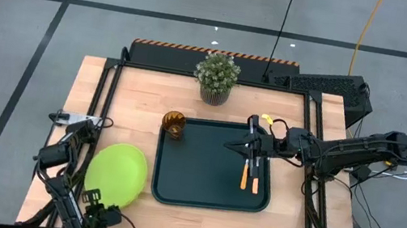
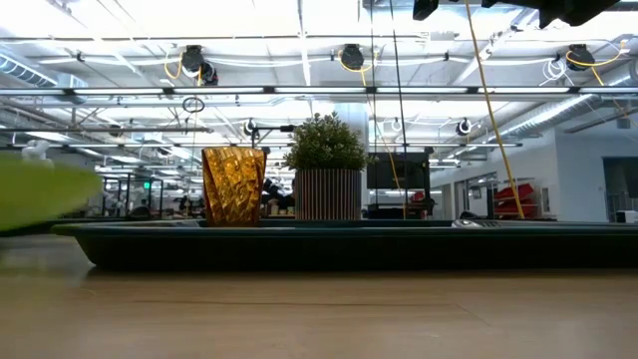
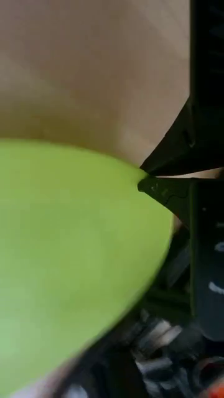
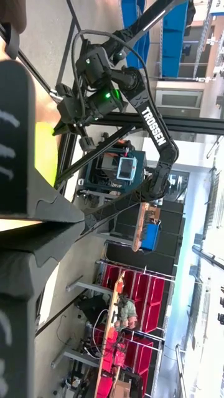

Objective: Pick and place plate/cup/fork/spoon on tray
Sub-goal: Put the plate on the serving tray

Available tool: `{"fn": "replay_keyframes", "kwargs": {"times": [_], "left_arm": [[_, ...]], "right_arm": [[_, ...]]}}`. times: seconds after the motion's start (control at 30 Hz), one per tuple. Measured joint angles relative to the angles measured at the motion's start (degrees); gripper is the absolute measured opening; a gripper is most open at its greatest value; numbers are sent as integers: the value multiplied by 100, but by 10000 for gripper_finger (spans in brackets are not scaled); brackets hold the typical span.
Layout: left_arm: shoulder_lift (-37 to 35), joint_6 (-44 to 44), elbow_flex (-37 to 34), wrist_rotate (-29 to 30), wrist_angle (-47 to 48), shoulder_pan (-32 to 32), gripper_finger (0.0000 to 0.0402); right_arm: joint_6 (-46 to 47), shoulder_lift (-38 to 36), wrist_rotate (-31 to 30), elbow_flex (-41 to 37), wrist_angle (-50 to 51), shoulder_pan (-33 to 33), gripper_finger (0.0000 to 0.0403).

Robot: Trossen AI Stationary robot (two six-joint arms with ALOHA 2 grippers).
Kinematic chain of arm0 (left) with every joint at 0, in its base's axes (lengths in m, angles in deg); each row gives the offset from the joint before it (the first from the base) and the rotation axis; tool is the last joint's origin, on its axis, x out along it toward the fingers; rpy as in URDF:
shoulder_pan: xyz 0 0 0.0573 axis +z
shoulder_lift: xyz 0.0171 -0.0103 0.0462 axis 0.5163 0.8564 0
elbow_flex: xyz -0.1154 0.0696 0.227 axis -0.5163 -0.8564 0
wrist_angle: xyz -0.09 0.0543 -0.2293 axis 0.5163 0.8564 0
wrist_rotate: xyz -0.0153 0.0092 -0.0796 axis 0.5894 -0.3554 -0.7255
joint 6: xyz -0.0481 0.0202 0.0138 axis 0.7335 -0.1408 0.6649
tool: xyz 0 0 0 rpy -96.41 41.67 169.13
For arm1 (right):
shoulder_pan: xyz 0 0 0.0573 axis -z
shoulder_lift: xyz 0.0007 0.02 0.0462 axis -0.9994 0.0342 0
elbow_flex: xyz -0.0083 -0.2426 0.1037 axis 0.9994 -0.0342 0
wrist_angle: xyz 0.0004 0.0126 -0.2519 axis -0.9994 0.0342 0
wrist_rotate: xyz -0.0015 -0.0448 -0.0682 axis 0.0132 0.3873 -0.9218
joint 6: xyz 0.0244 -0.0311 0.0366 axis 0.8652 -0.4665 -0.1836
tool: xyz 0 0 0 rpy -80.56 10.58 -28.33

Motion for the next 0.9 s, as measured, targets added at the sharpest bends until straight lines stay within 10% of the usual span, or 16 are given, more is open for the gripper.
{"fn": "replay_keyframes", "kwargs": {"times": [0.9], "left_arm": [[2,-768,42,141,311,590,0]], "right_arm": [[35,0,0,0,0,2,0]]}}
